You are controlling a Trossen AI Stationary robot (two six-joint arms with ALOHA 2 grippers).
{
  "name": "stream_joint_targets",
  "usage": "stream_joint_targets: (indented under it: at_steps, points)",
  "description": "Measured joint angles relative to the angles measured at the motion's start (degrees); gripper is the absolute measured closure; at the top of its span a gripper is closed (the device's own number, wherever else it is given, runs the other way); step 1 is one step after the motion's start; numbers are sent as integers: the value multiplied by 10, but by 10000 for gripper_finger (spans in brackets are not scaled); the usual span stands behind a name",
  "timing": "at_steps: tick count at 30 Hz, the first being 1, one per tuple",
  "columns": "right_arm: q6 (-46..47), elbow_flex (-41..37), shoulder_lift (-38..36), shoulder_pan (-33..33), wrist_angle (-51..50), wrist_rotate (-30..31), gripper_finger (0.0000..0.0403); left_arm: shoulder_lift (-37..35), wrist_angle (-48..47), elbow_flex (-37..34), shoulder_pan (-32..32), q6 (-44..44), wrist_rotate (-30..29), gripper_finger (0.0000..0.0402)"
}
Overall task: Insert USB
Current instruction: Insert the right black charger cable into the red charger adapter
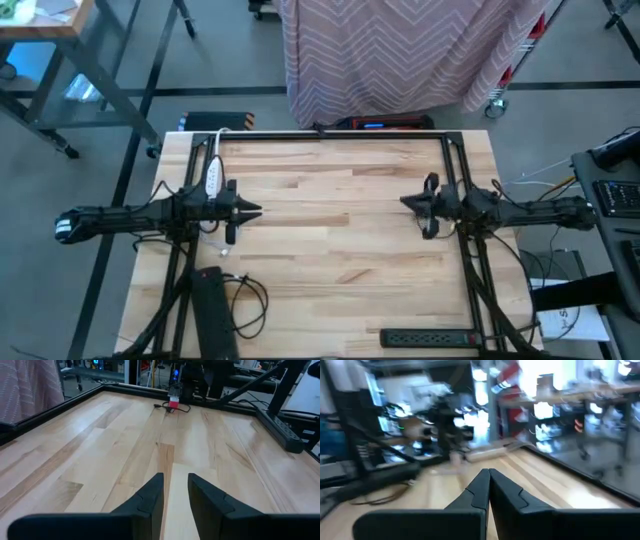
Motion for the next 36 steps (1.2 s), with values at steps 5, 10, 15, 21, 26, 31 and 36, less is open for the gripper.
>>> stream_joint_targets:
  at_steps: [5,10,15,21,26,31,36]
  points:
    - [43,89,139,0,-95,72,389,0,0,0,0,0,0,327]
    - [102,232,292,0,-292,131,328,0,0,0,0,0,0,327]
    - [120,419,424,-31,-556,139,243,0,0,0,0,0,0,327]
    - [106,551,544,-100,-786,76,154,0,0,0,0,0,0,327]
    - [74,577,625,-159,-916,34,100,0,0,0,0,0,0,327]
    - [32,586,710,-196,-995,6,66,0,0,0,0,0,0,327]
    - [-38,580,777,-190,-1004,-22,57,0,0,0,0,0,0,327]
